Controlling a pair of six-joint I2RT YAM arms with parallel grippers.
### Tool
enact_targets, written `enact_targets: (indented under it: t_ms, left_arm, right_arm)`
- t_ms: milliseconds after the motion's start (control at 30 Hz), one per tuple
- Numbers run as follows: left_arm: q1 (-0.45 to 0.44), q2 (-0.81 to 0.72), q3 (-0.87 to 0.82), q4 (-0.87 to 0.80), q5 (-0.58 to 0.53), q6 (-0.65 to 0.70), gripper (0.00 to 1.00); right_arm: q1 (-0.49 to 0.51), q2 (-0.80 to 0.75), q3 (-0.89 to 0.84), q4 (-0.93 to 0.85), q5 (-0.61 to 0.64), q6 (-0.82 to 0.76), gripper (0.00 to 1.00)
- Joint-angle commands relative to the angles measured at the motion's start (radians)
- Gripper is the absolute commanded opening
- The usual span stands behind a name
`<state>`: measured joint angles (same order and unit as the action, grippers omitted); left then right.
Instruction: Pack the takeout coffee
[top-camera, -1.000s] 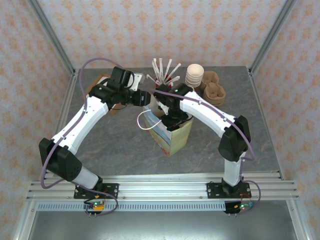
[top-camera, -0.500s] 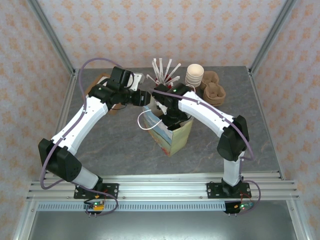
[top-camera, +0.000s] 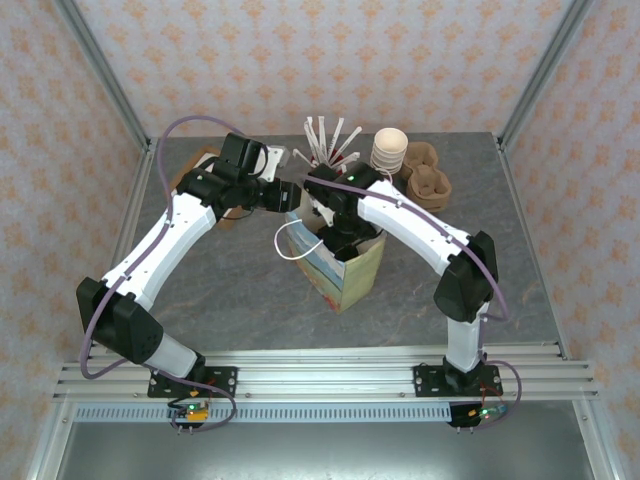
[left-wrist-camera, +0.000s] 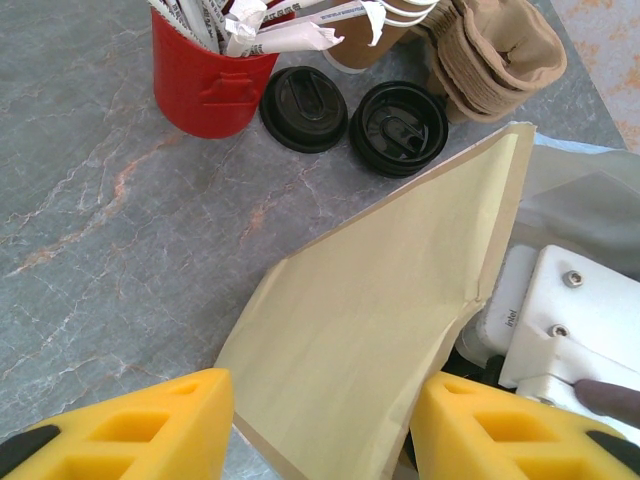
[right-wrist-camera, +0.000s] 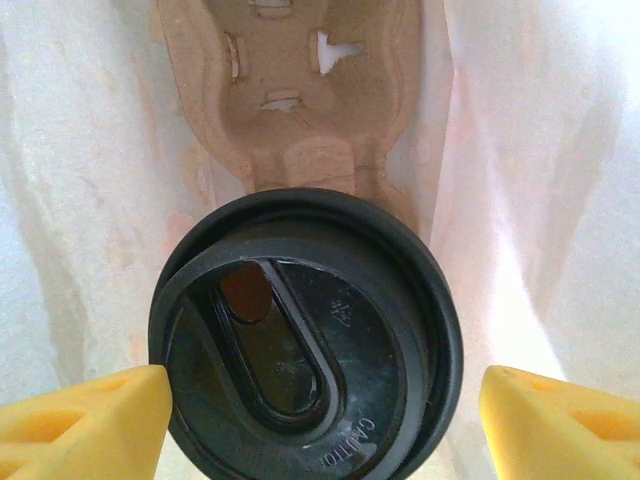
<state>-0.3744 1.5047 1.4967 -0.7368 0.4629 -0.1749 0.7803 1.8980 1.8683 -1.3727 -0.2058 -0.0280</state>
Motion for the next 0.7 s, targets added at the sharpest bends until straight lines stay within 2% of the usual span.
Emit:
enact_targets:
  t_ms: [0,667]
  left_arm:
    - [-0.004,-0.031,0.0,-0.004,-0.019,0.005,0.5]
    - [-0.004,-0.031,-0.003,0.001,-0.021,0.002,0.5]
  right_arm:
    - [0.005,-0.04,0.047,-0.038,0.025,0.001,0.81]
    - [0.005,-0.119,0.101,-0.014,0.026,0.022,0.82]
